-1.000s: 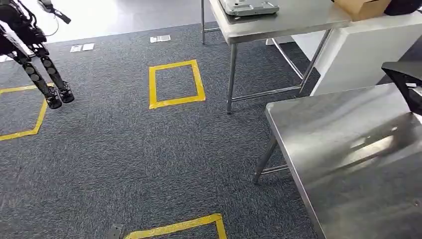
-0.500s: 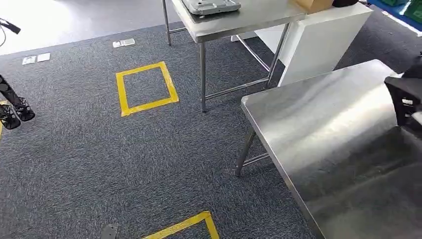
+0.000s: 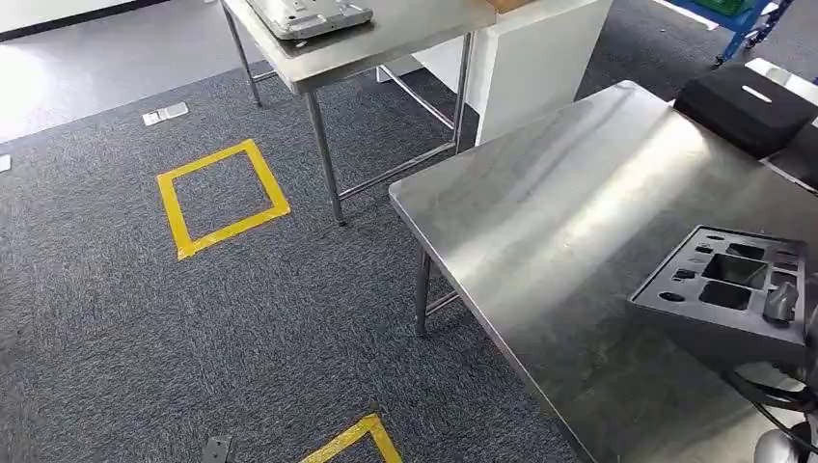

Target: Take the parts from the cabinet and place them on the table.

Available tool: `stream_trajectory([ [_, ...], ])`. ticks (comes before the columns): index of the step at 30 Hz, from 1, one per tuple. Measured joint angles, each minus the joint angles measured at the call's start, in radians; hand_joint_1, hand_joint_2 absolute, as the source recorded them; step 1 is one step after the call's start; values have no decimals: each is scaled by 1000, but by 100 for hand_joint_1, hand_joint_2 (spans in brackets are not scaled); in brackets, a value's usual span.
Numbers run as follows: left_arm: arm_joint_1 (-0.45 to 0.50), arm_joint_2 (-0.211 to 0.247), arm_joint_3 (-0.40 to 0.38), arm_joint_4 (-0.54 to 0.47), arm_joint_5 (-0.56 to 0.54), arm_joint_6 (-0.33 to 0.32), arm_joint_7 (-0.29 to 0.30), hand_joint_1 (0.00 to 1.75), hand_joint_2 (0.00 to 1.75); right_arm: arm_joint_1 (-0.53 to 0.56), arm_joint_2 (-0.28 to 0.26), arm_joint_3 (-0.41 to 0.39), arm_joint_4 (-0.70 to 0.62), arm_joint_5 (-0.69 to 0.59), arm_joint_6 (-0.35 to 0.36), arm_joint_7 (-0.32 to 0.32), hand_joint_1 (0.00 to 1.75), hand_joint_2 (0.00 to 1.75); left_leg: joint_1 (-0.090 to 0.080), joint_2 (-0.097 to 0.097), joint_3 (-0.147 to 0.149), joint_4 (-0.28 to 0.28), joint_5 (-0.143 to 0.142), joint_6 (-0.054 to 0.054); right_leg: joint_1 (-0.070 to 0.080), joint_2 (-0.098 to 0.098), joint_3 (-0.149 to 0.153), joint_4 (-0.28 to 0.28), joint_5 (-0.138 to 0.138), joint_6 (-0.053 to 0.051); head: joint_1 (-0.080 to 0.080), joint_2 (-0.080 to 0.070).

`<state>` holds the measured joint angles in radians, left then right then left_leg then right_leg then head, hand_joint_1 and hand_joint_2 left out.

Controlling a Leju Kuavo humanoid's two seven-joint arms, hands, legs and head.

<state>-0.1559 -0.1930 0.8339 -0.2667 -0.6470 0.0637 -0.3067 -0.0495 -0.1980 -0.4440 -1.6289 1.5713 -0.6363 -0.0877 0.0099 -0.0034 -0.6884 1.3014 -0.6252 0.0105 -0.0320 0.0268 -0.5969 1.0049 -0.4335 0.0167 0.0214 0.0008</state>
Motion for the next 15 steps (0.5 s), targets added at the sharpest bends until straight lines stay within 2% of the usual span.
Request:
stream_trajectory([
  [1,0,0,1,0,0,0,-1,0,175,-1,3,0,9,0,0,10,175,0,2,0,28,-58,38,2,0,5,1,1,0,0,-1,0],
  [2,0,0,4,0,0,0,-2,0,175,-2,6,0,14,0,0,16,175,0,6,0,73,-144,82,2,0,7,2,1,1,2,0,0],
  [3,-1,0,8,0,0,0,-3,0,175,-4,10,0,19,0,0,19,175,0,12,-6,119,-227,113,0,0,10,2,3,2,4,-1,0],
  [4,-3,-2,11,0,0,0,-3,0,175,-6,11,2,24,0,0,47,175,0,11,-15,135,-271,114,-2,11,11,-3,11,0,9,-3,0],
  [5,-2,-3,13,0,0,0,-3,0,175,-12,5,13,36,0,0,84,175,0,9,-16,133,-270,121,6,12,13,-4,10,1,15,2,0],
  [6,-2,-7,14,0,0,0,-3,0,175,-15,-10,28,48,0,0,125,175,0,8,-13,132,-273,124,5,22,13,-9,12,-6,13,2,0],
  [7,-1,-8,14,0,-1,0,-3,0,175,-17,-30,50,64,0,0,184,175,0,0,-13,130,-273,126,9,18,12,-10,10,-1,14,2,0],
  [9,-1,-8,14,0,-2,1,-3,0,175,-21,-62,91,87,0,0,235,175,0,-9,-13,127,-272,130,17,12,12,-10,8,3,20,1,0],
  [12,-2,-7,15,0,-2,3,-3,0,175,-25,-88,127,110,0,0,244,175,0,-13,-15,124,-272,133,23,9,12,-10,1,11,31,2,0],
  [15,0,-9,16,0,-2,2,-3,0,175,-31,-106,146,124,0,0,248,175,0,-13,-16,121,-272,135,26,9,12,-10,-4,13,35,2,0],
])
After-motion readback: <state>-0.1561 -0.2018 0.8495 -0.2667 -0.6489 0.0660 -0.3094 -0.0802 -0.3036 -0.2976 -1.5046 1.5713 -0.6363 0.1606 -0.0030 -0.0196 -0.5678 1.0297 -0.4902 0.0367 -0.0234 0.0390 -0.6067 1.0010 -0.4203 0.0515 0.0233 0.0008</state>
